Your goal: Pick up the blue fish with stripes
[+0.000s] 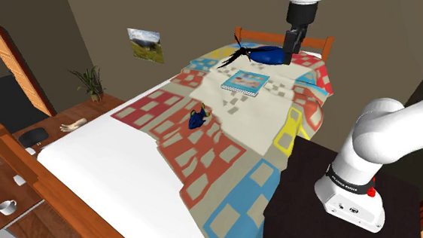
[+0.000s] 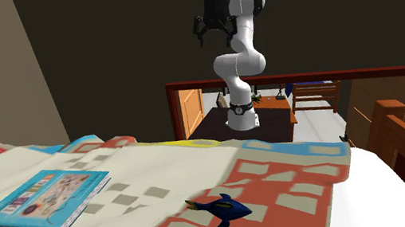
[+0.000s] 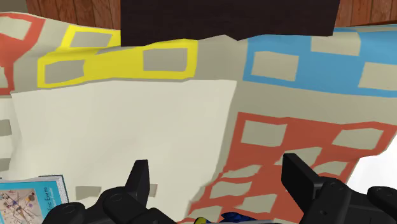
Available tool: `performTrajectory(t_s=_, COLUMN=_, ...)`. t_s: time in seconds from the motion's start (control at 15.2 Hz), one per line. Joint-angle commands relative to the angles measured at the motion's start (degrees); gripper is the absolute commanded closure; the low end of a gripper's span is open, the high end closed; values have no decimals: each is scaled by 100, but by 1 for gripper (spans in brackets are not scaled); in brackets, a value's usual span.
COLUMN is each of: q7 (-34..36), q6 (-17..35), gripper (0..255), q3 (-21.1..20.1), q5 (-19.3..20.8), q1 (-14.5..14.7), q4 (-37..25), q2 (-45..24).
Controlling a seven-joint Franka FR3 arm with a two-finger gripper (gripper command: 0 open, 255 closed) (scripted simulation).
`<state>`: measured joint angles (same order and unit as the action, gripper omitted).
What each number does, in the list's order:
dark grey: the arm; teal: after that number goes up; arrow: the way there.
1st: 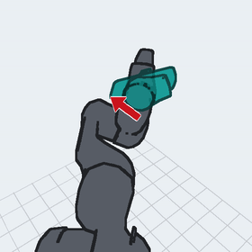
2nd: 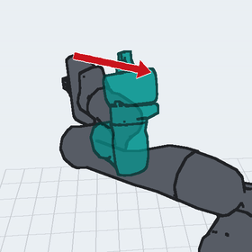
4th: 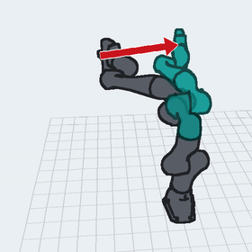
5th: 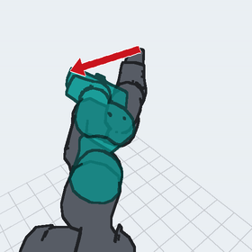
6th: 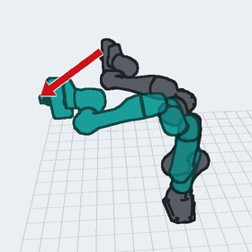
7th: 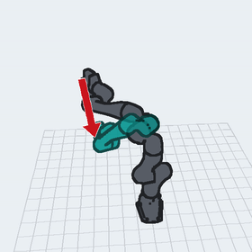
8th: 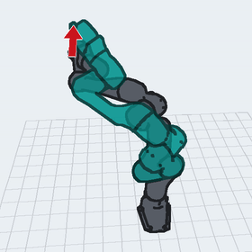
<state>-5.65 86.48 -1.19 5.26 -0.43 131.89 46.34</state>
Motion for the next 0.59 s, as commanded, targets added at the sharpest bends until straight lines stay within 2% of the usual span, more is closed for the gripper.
performTrajectory(t_s=0.0, q7=0, q6=0, gripper=0, q3=0, q5=0, q1=0, q4=0, q2=0)
performTrajectory(t_s=0.53, q7=215, q6=1651, gripper=0, q3=-133, q5=-43, q1=71, q4=605, q2=-931)
